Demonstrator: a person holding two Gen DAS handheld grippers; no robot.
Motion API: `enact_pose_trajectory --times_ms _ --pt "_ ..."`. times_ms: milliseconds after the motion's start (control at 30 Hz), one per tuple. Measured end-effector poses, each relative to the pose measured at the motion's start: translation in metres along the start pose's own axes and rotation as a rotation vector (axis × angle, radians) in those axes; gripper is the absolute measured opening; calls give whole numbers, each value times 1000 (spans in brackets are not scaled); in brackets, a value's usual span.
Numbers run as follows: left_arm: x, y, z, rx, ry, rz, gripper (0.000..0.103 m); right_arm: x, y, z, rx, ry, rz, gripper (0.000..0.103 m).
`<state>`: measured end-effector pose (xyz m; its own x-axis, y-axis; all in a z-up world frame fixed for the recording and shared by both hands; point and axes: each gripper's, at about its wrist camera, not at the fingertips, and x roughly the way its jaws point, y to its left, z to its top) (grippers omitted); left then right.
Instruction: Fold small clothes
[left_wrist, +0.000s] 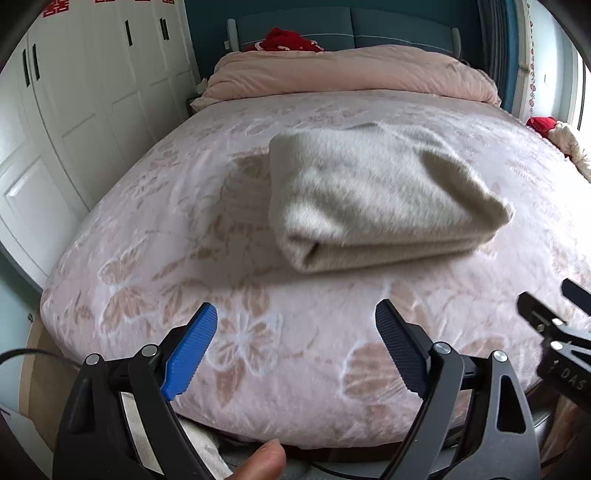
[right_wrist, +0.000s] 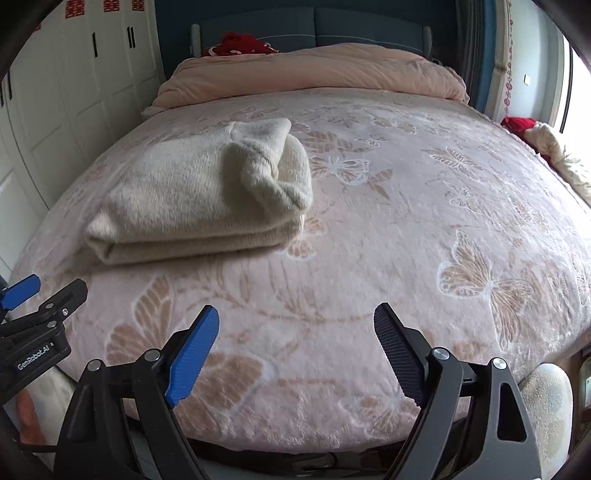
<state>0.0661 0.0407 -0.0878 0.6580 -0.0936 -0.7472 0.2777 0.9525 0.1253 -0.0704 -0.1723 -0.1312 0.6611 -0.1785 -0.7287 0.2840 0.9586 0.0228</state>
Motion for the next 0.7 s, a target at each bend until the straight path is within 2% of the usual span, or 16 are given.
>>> enact_pose_trajectory --times_ms 233,300,433,700 --pt "6 6 -14 -36 -13 -1 85 0 11 -14 -54 -39 -20 85" --pt "6 8 -14 -53 -29 5 85 3 15 -16 -68 -30 -21 85" --pt "12 6 -17 -48 -2 4 85 5 19 -19 -76 -13 -23 85" --pt "9 4 -21 -35 -12 4 85 6 21 -22 -62 -4 -32 85"
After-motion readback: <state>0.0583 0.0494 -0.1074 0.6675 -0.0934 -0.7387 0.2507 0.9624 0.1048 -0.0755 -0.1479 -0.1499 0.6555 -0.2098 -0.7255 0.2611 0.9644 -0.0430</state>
